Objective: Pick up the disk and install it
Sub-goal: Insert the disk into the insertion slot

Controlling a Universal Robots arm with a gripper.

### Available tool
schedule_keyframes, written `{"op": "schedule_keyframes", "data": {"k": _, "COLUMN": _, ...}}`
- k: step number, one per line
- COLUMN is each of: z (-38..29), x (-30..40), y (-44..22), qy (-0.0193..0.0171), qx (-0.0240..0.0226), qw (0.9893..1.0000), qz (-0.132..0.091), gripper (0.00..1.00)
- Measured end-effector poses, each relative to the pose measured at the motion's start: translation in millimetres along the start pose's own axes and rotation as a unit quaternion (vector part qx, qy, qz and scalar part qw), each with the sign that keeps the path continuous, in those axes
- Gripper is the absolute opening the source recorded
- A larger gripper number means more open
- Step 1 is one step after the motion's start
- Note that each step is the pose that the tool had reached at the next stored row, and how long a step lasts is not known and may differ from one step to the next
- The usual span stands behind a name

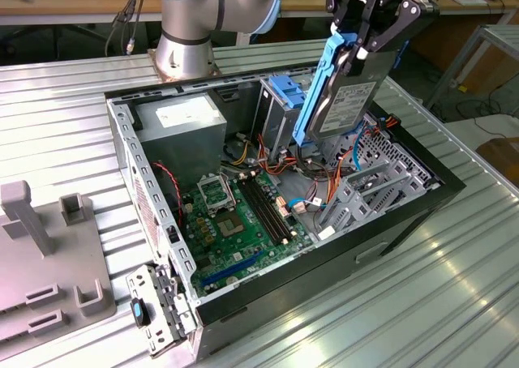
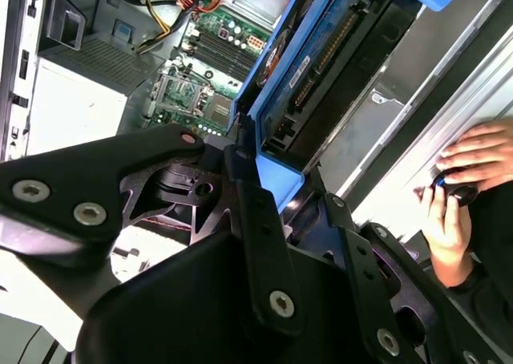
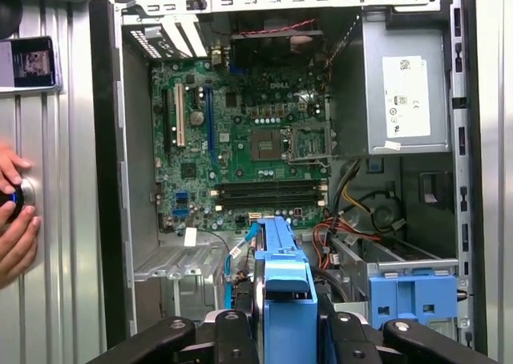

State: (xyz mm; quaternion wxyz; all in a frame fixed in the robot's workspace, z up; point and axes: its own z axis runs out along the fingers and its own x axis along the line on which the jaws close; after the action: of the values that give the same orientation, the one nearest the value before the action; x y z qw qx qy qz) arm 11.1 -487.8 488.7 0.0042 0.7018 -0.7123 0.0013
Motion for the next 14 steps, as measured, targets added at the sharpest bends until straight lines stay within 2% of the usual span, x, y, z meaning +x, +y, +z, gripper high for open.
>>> {"op": "schedule_keyframes", "data": {"k": 2, "z": 1.2, "x": 0.3, "y": -2.5, "qy": 0.0, "qx": 0.0001, "qw": 1.0, "qz": 0.0, "gripper": 0.37}}
{"op": "schedule_keyframes", "data": {"k": 4, "z": 1.9, "x": 3.3, "y": -2.8, "qy": 0.0, "qx": 0.0025, "qw": 1.0, "qz": 0.0, "gripper": 0.37}}
{"op": "schedule_keyframes", "data": {"k": 8, "z": 3.2, "x": 16.5, "y": -3.0, "qy": -0.0004, "qx": 0.0035, "qw": 1.0, "qz": 0.0, "gripper": 0.37}}
{"op": "schedule_keyframes", "data": {"k": 12, "z": 5.0, "x": 35.2, "y": -3.3, "qy": -0.0004, "qx": 0.0035, "qw": 1.0, "qz": 0.0, "gripper": 0.37}}
{"op": "schedule_keyframes", "data": {"k": 14, "z": 6.7, "x": 38.8, "y": -4.9, "qy": -0.0004, "qx": 0.0041, "qw": 1.0, "qz": 0.0, "gripper": 0.37}}
